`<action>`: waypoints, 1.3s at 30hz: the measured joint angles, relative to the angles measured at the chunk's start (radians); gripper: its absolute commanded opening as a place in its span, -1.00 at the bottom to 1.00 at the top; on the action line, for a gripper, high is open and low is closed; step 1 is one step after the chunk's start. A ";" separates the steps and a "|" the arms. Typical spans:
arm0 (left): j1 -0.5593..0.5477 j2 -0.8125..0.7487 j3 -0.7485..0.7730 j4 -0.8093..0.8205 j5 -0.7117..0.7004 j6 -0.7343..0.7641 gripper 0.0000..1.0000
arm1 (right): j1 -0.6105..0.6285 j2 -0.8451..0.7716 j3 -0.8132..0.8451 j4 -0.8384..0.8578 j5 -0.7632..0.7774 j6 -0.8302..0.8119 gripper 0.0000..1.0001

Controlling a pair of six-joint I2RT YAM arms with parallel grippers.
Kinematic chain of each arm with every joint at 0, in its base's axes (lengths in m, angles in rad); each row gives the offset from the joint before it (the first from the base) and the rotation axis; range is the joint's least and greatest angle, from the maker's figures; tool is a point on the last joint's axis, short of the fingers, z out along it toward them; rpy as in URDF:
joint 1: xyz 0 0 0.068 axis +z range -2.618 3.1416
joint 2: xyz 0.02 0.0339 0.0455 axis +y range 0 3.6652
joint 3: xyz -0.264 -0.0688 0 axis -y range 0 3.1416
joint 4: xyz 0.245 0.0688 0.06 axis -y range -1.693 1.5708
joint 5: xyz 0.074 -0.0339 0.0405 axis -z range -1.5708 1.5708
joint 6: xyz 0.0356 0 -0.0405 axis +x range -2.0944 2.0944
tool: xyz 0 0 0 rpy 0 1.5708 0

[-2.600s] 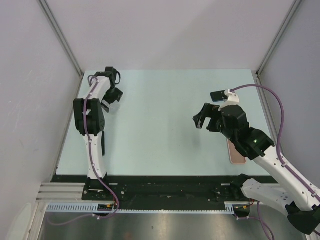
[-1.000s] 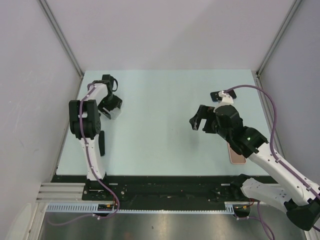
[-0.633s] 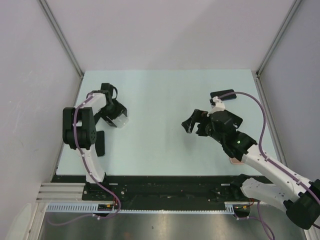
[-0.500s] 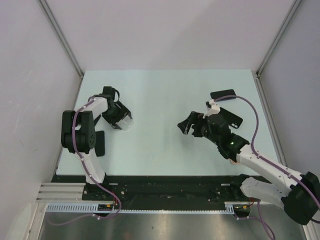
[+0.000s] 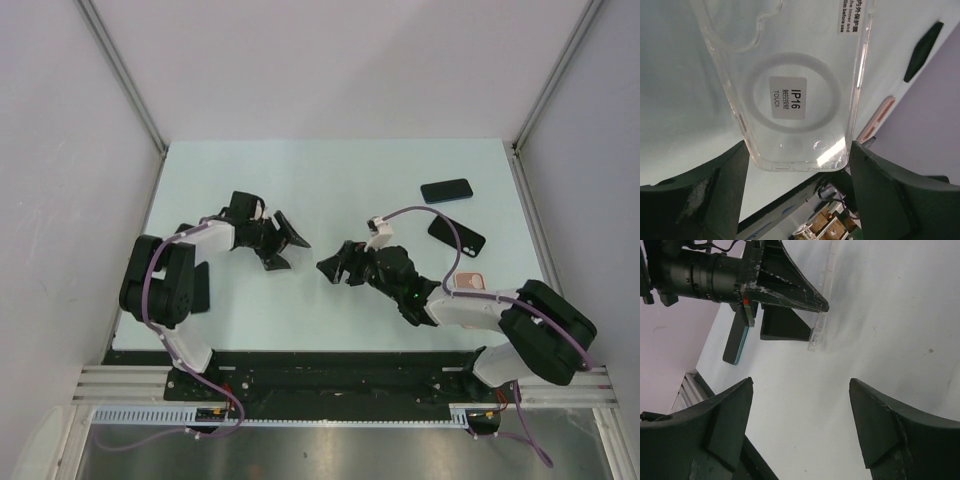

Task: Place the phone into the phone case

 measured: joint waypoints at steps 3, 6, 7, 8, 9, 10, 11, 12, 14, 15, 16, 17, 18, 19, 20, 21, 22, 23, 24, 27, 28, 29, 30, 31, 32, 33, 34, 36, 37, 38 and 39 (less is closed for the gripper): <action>-0.019 -0.032 -0.038 0.072 0.057 -0.034 0.41 | 0.008 0.064 0.000 0.087 0.010 -0.013 0.61; -0.038 -0.058 -0.055 0.127 0.113 -0.071 0.41 | 0.008 0.128 0.000 0.167 0.006 -0.046 0.55; -0.045 -0.065 -0.055 0.142 0.128 -0.078 0.42 | 0.008 0.146 0.000 0.186 0.007 -0.056 0.54; -0.051 -0.072 -0.055 0.154 0.137 -0.084 0.42 | 0.007 0.160 0.000 0.201 0.008 -0.061 0.52; -0.058 -0.082 -0.055 0.164 0.145 -0.090 0.41 | 0.007 0.170 0.000 0.211 0.009 -0.063 0.50; -0.063 -0.092 -0.055 0.170 0.148 -0.097 0.41 | 0.006 0.179 0.000 0.228 0.010 -0.065 0.49; -0.067 -0.103 -0.055 0.176 0.149 -0.103 0.41 | 0.006 0.187 0.000 0.245 0.010 -0.065 0.47; -0.072 -0.117 -0.055 0.183 0.150 -0.109 0.41 | 0.006 0.195 0.000 0.265 0.011 -0.064 0.45; -0.079 -0.136 -0.055 0.192 0.151 -0.119 0.41 | 0.008 0.214 0.000 0.300 0.018 -0.064 0.37; -0.082 -0.142 -0.055 0.198 0.153 -0.125 0.41 | 0.010 0.225 0.000 0.319 0.023 -0.063 0.33; -0.087 -0.145 -0.055 0.206 0.153 -0.134 0.42 | 0.012 0.237 0.000 0.333 0.027 -0.062 0.28; -0.092 -0.146 -0.057 0.211 0.154 -0.136 0.42 | 0.013 0.248 0.000 0.345 0.033 -0.057 0.20; -0.097 -0.147 -0.061 0.217 0.154 -0.143 0.42 | 0.013 0.259 0.000 0.358 0.037 -0.055 0.16; -0.103 -0.147 -0.065 0.222 0.155 -0.149 0.42 | 0.013 0.271 0.000 0.370 0.041 -0.053 0.10; -0.108 -0.147 -0.071 0.228 0.156 -0.154 0.42 | 0.013 0.282 0.000 0.377 0.046 -0.051 0.07; -0.114 -0.147 -0.076 0.233 0.157 -0.159 0.42 | 0.014 0.290 0.000 0.380 0.052 -0.048 0.05; -0.119 -0.147 -0.079 0.235 0.155 -0.161 0.42 | 0.015 0.294 0.000 0.380 0.055 -0.047 0.02; -0.122 -0.147 -0.081 0.238 0.155 -0.163 0.42 | 0.015 0.296 0.000 0.381 0.058 -0.048 -0.01; -0.124 -0.147 -0.082 0.240 0.154 -0.167 0.42 | 0.016 0.296 0.000 0.385 0.061 -0.048 -0.03; -0.127 -0.147 -0.085 0.258 0.153 -0.177 0.42 | 0.019 0.296 0.000 0.393 0.077 -0.051 -0.13; -0.129 -0.147 -0.088 0.265 0.152 -0.181 0.42 | 0.019 0.296 0.000 0.394 0.081 -0.053 -0.24; -0.132 -0.147 -0.090 0.273 0.150 -0.185 0.42 | 0.019 0.296 0.000 0.397 0.082 -0.053 -0.34; -0.135 -0.147 -0.092 0.280 0.146 -0.188 0.42 | 0.019 0.296 0.000 0.399 0.084 -0.055 -0.43; -0.138 -0.147 -0.092 0.288 0.141 -0.188 0.43 | 0.018 0.296 0.000 0.402 0.084 -0.051 -0.69; -0.140 -0.147 -0.092 0.292 0.139 -0.189 0.43 | 0.018 0.296 0.000 0.405 0.084 -0.052 -0.82; -0.142 -0.147 -0.092 0.299 0.133 -0.189 0.46 | 0.017 0.296 0.000 0.408 0.082 -0.054 -0.95; -0.143 -0.147 -0.092 0.301 0.126 -0.193 0.47 | 0.016 0.295 0.000 0.409 0.078 -0.055 -1.00; -0.144 -0.147 -0.092 0.300 0.122 -0.195 0.58 | 0.009 0.294 0.000 0.408 0.060 -0.059 -1.00; -0.145 -0.147 -0.092 0.300 0.122 -0.195 0.64 | 0.005 0.294 0.000 0.407 0.048 -0.060 -1.00; -0.145 -0.147 -0.092 0.300 0.122 -0.194 0.68 | 0.001 0.291 0.000 0.404 0.040 -0.061 -1.00; -0.145 -0.147 -0.092 0.300 0.122 -0.193 0.76 | -0.003 0.286 0.000 0.395 0.031 -0.068 -1.00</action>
